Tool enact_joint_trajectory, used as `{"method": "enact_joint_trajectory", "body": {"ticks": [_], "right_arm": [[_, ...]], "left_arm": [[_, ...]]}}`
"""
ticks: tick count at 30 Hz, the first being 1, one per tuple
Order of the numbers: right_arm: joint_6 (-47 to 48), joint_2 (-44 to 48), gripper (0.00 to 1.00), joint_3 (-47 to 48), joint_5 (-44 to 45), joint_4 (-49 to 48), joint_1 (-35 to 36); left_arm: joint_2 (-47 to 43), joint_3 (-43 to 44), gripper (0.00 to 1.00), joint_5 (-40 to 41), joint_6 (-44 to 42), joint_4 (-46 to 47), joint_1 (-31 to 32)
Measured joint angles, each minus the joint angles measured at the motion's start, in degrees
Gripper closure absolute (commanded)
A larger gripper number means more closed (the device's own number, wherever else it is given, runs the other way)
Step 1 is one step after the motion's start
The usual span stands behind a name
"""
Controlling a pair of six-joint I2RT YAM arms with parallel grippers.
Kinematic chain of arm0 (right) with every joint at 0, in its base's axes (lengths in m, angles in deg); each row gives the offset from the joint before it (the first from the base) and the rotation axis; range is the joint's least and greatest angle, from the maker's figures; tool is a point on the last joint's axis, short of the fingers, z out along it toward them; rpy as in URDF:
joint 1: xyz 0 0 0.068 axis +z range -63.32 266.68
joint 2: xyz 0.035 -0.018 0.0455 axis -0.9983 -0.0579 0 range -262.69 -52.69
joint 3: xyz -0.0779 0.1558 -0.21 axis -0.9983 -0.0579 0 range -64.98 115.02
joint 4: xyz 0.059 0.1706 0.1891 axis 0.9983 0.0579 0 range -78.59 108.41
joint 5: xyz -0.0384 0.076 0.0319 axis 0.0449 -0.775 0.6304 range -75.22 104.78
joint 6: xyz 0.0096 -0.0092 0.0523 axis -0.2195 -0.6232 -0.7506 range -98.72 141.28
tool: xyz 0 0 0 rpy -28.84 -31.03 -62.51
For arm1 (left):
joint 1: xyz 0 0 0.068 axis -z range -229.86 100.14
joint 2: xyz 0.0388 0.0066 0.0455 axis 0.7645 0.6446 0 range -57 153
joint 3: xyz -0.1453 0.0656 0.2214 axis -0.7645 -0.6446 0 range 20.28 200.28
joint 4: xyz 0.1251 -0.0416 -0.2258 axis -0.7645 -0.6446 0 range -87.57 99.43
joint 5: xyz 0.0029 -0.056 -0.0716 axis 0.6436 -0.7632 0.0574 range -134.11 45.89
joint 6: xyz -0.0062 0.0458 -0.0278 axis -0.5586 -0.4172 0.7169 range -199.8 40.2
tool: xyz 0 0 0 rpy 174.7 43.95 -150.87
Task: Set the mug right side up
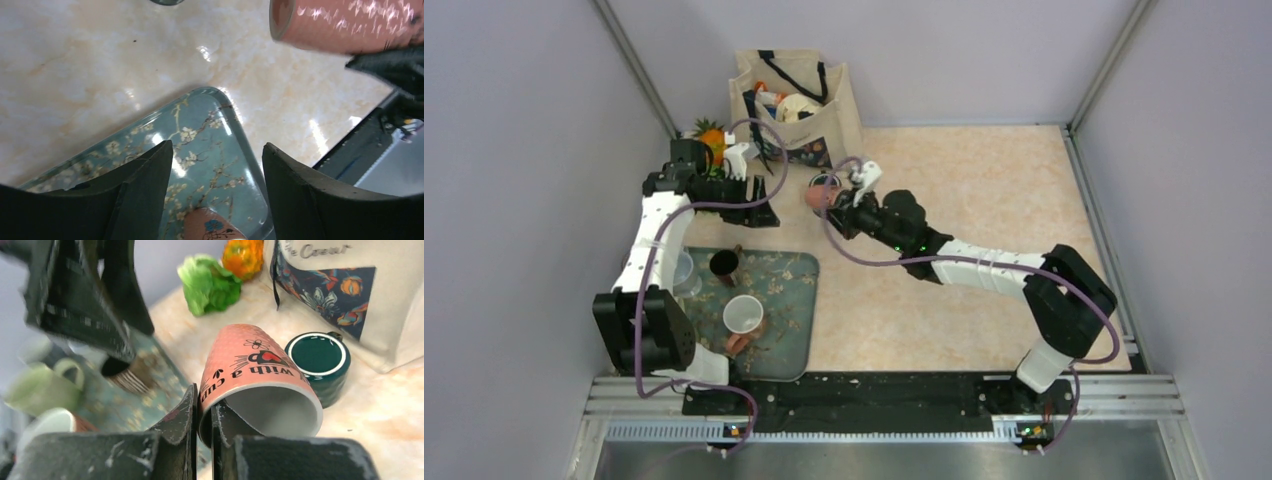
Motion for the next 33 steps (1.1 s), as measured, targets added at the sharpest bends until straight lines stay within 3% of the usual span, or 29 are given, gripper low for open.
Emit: {"method": "enact_joint_trajectory", "body": {"ticks": [5,10,14,22,24,27,33], "right_arm": [[29.11,-0.04,1.00,8.31,5.92,19.23,9.79],[48.50,-2.25,1.00,10.99,13.86,27.96,19.61],[54.90,-3.56,1.00,10.99,16.41,31.36,21.40],[58.99,-3.72,1.00,11.47,19.32,33.51,21.66],[59.36,-4.11,1.00,11.89,19.32,34.95,21.75],[59.76,-5.40,1.00,12.57,19.39,35.63,21.77],[59.84,-6.38,1.00,13.49,19.56,36.04,21.88]], "left_arm": [[-2.19,2.05,0.18,6.62,-1.14,-0.37,2.01],[-7.63,3.74,0.14,15.50,-1.79,0.17,14.01],[-8.87,3.58,0.16,20.72,-2.84,0.20,22.27],[-7.63,-0.63,0.22,35.98,-5.60,1.01,29.70],[-6.99,-1.64,0.32,39.69,-6.29,1.99,31.47],[-6.05,-3.17,0.57,42.84,-6.19,3.15,33.18],[-3.08,-4.07,1.00,44.09,-6.32,3.98,35.01]]}}
